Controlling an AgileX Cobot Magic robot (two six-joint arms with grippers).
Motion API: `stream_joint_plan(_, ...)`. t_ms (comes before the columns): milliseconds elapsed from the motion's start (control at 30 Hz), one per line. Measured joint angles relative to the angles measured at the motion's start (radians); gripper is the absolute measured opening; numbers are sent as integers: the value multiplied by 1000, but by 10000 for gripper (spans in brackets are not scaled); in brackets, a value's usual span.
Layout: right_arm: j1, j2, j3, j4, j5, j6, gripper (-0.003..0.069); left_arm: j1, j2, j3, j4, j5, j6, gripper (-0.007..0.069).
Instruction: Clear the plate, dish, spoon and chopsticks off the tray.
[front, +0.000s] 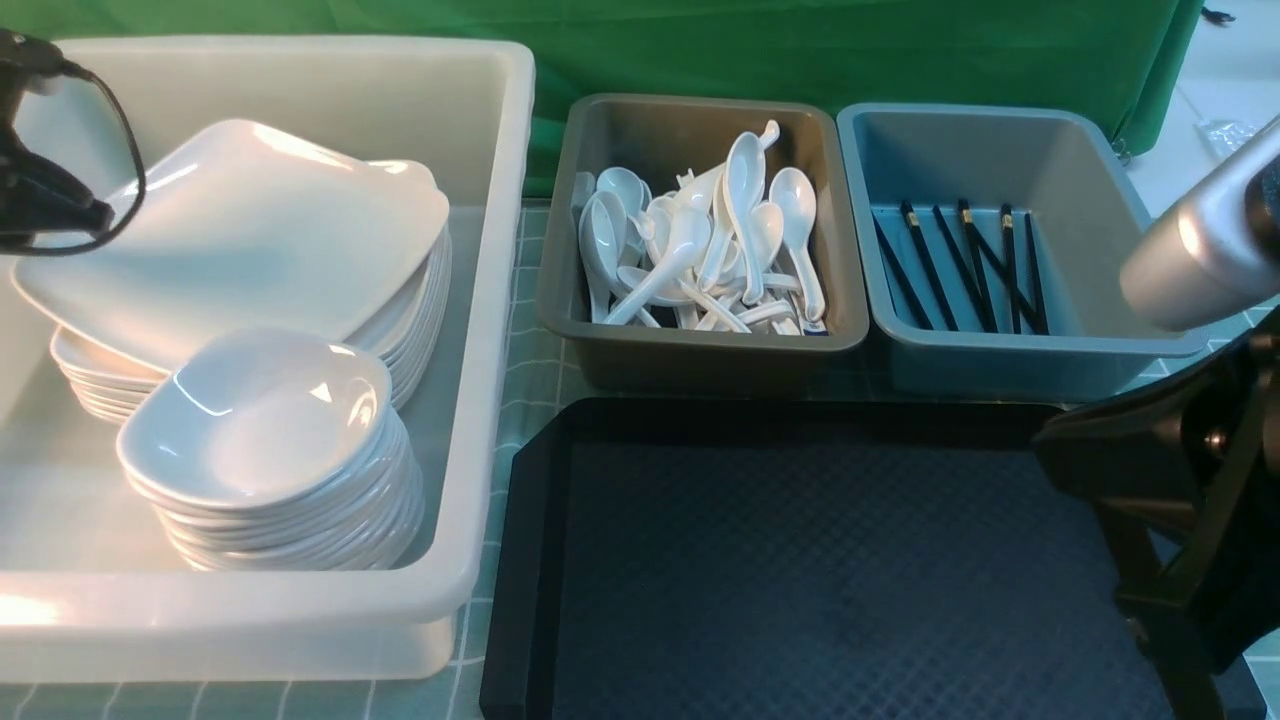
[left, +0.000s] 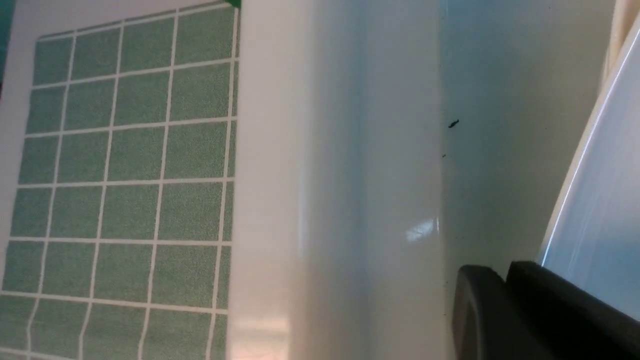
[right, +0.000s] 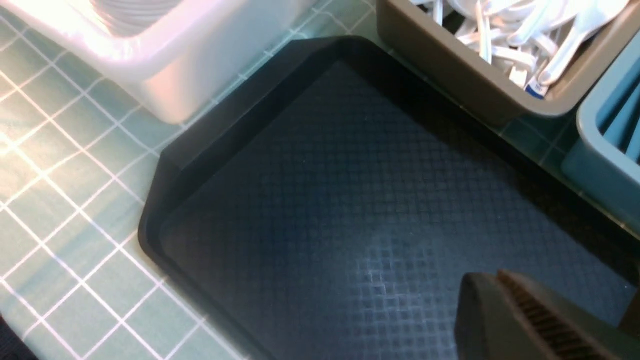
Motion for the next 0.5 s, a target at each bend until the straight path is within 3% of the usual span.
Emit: stream_joint_plan(500, 0, 0, 0, 0, 6, -28, 55, 0, -21, 0, -151, 233, 42, 54)
